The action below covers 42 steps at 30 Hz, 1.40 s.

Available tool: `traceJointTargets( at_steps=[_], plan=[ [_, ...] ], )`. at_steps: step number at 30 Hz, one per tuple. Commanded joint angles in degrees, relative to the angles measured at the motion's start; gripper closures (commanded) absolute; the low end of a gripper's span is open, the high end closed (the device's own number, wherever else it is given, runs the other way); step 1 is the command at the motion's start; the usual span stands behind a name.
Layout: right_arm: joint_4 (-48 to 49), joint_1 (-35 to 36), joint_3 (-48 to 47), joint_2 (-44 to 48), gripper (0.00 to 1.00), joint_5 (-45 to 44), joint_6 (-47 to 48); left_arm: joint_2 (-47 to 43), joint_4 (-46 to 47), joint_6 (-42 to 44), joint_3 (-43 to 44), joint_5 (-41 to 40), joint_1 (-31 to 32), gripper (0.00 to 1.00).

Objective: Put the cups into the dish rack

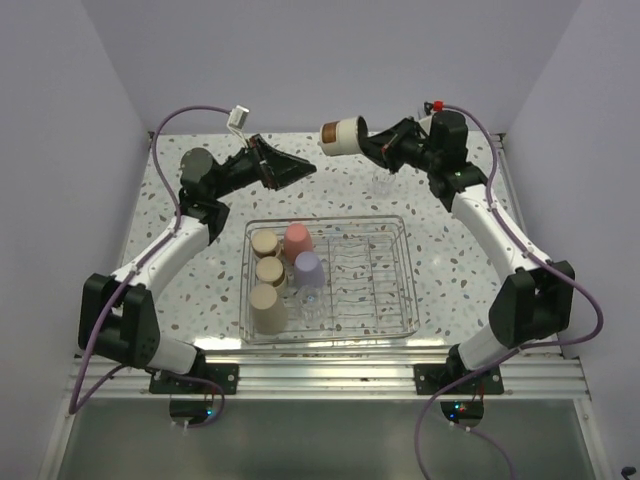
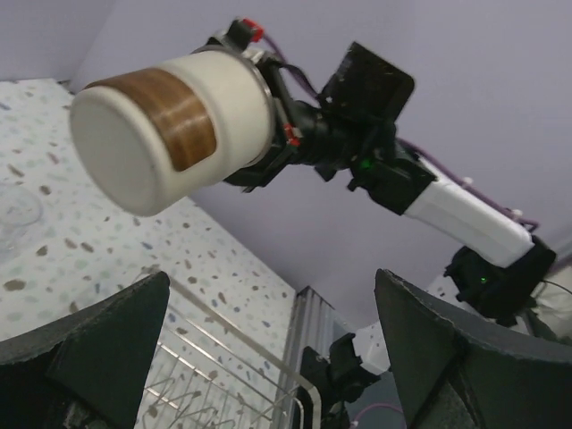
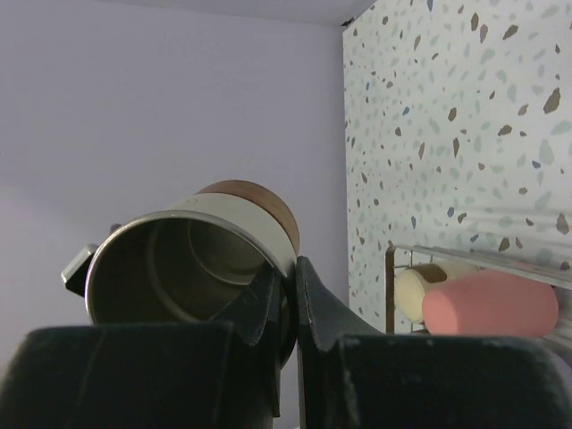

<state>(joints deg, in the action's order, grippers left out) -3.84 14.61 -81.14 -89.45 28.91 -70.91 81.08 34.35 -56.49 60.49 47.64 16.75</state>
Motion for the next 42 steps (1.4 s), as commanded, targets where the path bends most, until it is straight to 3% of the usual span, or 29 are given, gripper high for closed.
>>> traceJointTargets(
  at_steps=[1, 4, 13, 20, 36, 40, 42],
  plan=[
    [6.91, -0.20, 1.25, 4.89, 1.00, 3.70, -6.43, 3.81, 30.06, -17.15, -0.55, 5.54, -0.14, 0.00],
    [6.82, -0.20, 2.57, 6.92, 1.00, 4.05, -7.30, 6.01, 32.54, -18.92, 0.33, 5.10, -0.14, 0.00],
    [7.70, 0.42, 3.01, 9.47, 1.00, 5.19, -10.03, 7.25, 23.84, -13.12, 1.21, 4.39, 0.56, 0.00],
    [8.05, 2.79, 2.04, 8.42, 1.00, 5.64, -10.38, 10.76, 34.02, -20.40, 4.01, 4.04, 0.56, 0.00],
    [8.14, 7.54, 3.62, 6.48, 1.00, 4.40, -9.15, 13.93, 42.82, -28.15, 7.27, 2.81, 0.65, 0.00],
    [10.52, 7.54, 5.56, 6.04, 1.00, 4.32, -10.82, 13.49, 42.38, -28.33, 8.06, 2.37, 0.65, 0.04],
    [9.90, 7.54, 5.56, 5.95, 1.00, 3.88, -10.21, 13.32, 41.68, -28.41, 8.42, 2.28, 0.74, 0.11]
  ],
)
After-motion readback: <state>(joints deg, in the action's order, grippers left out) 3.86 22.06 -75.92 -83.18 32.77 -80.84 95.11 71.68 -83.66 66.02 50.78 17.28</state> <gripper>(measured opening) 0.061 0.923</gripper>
